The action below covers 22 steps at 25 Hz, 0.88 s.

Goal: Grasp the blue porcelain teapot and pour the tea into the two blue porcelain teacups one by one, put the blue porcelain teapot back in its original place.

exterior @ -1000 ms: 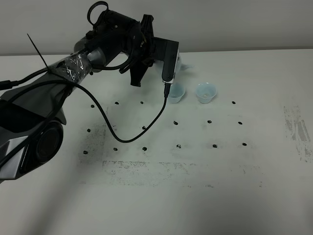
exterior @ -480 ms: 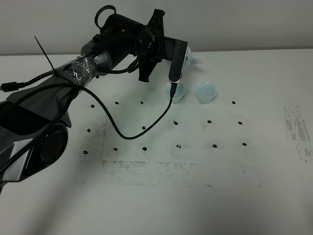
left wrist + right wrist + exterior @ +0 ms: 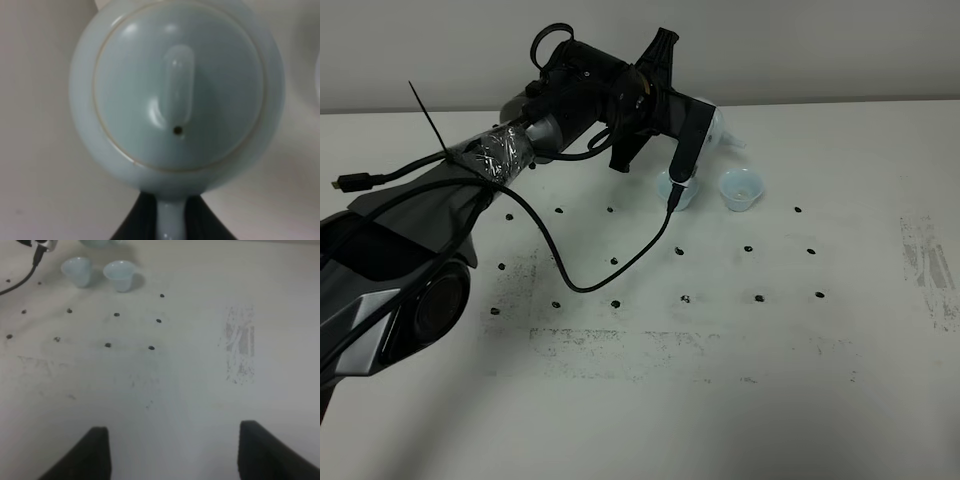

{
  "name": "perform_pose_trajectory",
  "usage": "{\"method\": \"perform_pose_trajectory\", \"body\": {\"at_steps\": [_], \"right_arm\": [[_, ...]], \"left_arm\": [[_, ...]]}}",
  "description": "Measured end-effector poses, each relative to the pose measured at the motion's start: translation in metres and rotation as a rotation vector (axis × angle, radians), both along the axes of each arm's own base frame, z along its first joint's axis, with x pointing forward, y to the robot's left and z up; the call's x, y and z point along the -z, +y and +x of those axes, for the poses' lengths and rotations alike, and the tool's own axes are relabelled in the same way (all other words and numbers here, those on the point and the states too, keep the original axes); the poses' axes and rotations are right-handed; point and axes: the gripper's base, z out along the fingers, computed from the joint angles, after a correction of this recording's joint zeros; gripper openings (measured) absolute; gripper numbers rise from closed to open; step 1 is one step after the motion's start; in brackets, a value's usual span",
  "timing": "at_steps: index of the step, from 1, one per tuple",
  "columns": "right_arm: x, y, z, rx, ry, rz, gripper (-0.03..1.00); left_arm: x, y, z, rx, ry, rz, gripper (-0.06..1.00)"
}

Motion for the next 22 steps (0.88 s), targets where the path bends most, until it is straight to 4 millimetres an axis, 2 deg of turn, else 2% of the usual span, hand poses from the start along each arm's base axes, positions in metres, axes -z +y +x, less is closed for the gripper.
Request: {"method": "perform_pose_trajectory", "body": {"at_steps": [14, 22], "right_arm": [[0.000, 0.000, 0.000, 0.000, 0.000, 0.000, 0.56], [0.000, 0.000, 0.000, 0.000, 0.000, 0.000, 0.56]], "left_arm": [[-0.002, -0.010, -0.004, 0.084, -0.058, 0.070, 0.09], [0.007, -0.014, -0.003, 0.116, -0.082, 0.105, 0.09]]}}
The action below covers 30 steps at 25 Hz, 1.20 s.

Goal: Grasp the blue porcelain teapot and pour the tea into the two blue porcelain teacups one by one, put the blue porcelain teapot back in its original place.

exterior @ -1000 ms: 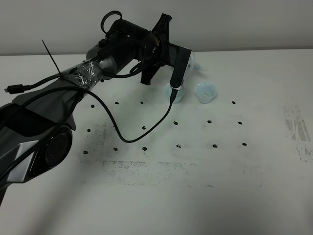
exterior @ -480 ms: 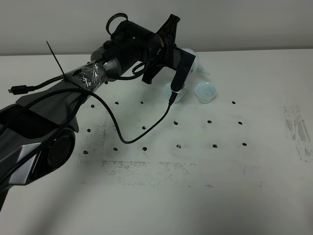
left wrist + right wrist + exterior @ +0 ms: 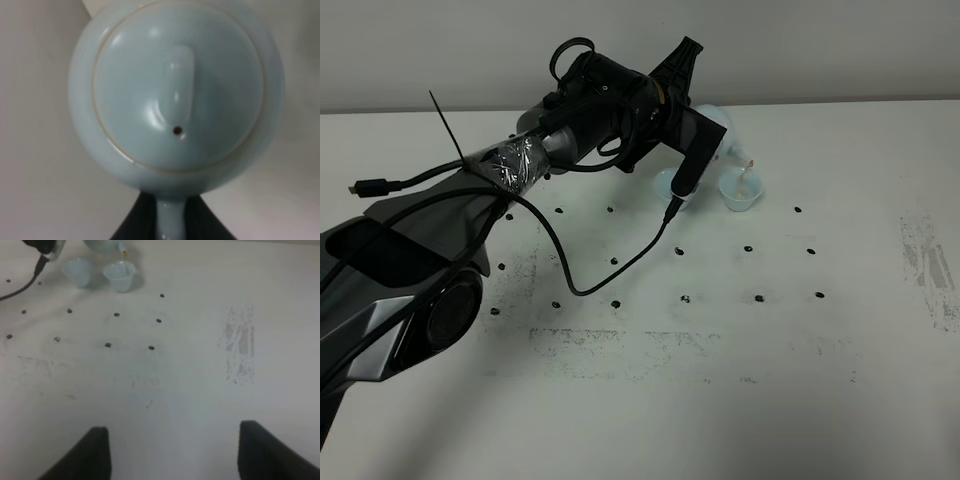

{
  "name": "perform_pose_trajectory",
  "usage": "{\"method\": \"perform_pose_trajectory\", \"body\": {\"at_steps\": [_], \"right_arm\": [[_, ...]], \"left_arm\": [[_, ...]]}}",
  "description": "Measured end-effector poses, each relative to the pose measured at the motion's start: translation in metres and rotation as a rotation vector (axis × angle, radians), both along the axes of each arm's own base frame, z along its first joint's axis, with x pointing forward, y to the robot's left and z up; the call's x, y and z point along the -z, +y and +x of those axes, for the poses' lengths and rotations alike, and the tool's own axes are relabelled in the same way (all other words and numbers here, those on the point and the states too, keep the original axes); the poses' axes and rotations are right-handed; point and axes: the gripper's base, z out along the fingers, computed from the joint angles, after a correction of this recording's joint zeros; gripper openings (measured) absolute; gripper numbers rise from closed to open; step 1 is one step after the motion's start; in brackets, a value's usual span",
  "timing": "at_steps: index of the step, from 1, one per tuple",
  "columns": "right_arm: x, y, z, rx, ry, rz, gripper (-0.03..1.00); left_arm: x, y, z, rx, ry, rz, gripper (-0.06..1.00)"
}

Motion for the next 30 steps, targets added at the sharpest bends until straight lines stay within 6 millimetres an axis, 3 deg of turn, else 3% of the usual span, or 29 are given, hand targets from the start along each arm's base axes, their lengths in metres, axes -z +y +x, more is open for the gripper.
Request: {"method": "perform_pose_trajectory", "body": {"at_steps": [30], "right_arm": [[0.0000, 0.0000, 0.0000, 0.000, 0.000, 0.000, 0.56]], "left_arm": [[-0.0036, -0.0049, 0.0008, 0.100, -0.095, 0.085, 0.09]]}}
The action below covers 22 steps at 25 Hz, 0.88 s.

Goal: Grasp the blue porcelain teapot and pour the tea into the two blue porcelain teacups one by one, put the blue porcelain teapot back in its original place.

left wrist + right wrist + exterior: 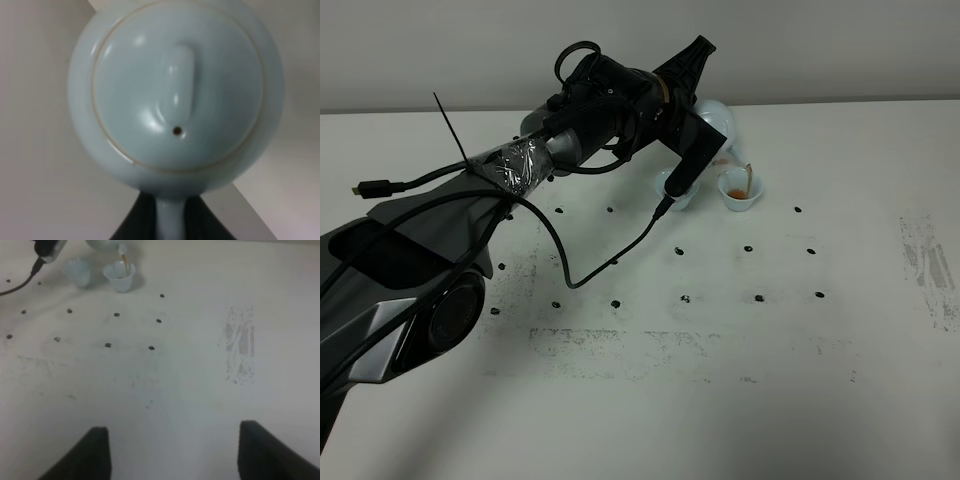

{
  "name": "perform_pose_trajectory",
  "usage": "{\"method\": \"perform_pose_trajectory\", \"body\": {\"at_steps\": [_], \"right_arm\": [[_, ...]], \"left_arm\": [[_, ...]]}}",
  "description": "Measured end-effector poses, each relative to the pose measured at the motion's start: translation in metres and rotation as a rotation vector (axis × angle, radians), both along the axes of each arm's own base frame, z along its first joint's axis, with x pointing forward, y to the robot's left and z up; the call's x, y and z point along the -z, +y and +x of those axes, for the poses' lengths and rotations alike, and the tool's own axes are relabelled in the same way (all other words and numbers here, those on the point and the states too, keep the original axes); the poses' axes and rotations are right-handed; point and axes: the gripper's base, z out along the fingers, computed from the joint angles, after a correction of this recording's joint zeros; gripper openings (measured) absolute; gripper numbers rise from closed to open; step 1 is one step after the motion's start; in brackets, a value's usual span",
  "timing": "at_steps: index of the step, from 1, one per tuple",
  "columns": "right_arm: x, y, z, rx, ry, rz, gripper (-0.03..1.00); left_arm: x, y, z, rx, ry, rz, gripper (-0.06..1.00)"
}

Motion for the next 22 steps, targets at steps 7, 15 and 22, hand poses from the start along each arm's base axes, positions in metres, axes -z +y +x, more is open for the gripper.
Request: {"method": "perform_pose_trajectory", "body": {"at_steps": [7, 15, 22], "right_arm": [[0.0000, 0.0000, 0.0000, 0.000, 0.000, 0.000, 0.56], [0.0000, 0.0000, 0.0000, 0.000, 0.000, 0.000, 0.56], [0.0000, 0.0000, 0.0000, 0.000, 0.000, 0.000, 0.56]], "left_arm": [[-0.0001, 0.0000, 0.0001, 0.003, -0.004, 0.004, 0.09], [-0.0002, 0.0000, 0.0002, 0.014, -0.009, 0.015, 0.09], [-0.0002, 0.0000, 0.0002, 0.015, -0.010, 0.016, 0.09]]}}
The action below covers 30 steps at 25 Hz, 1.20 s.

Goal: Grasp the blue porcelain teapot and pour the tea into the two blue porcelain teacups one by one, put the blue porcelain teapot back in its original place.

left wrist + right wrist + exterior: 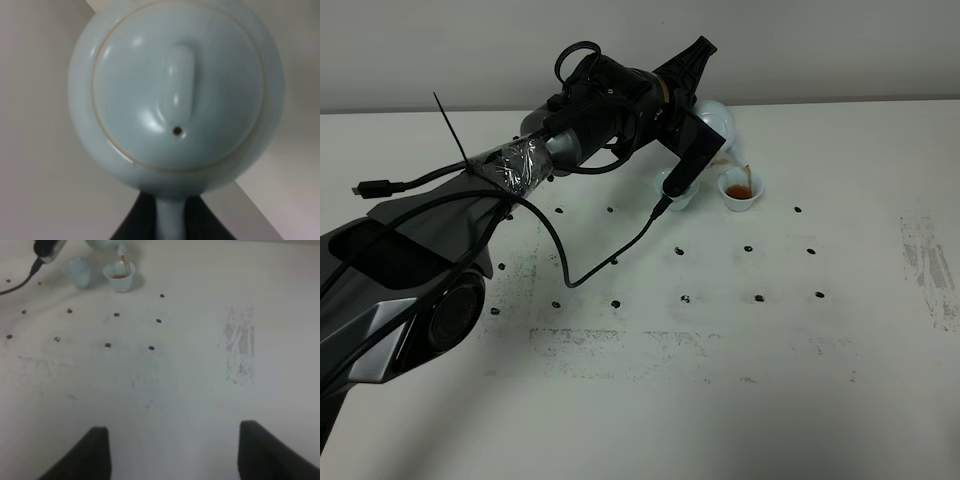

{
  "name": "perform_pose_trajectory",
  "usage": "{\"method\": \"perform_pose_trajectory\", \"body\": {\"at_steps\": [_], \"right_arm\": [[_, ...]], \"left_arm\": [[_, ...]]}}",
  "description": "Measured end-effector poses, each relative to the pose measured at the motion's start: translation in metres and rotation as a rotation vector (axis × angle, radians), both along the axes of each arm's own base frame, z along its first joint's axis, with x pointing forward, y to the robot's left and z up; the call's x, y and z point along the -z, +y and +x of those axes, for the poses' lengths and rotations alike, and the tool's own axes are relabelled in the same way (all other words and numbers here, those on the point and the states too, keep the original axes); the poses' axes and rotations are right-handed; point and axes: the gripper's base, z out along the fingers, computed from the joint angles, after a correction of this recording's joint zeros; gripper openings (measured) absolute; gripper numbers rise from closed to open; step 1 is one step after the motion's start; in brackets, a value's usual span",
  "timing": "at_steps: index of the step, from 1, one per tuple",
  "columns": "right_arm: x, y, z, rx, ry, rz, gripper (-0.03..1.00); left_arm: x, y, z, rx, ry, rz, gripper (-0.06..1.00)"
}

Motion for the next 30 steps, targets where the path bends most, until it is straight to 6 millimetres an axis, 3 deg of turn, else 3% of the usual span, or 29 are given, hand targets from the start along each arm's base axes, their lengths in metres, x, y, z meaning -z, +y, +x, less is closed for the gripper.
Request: {"method": "perform_pose_trajectory", "body": {"at_steps": [30], "right_arm": [[0.0000, 0.0000, 0.0000, 0.000, 0.000, 0.000, 0.56]], "left_arm": [[-0.0003, 0.0010, 0.0007, 0.018, -0.020, 0.037, 0.09]]}}
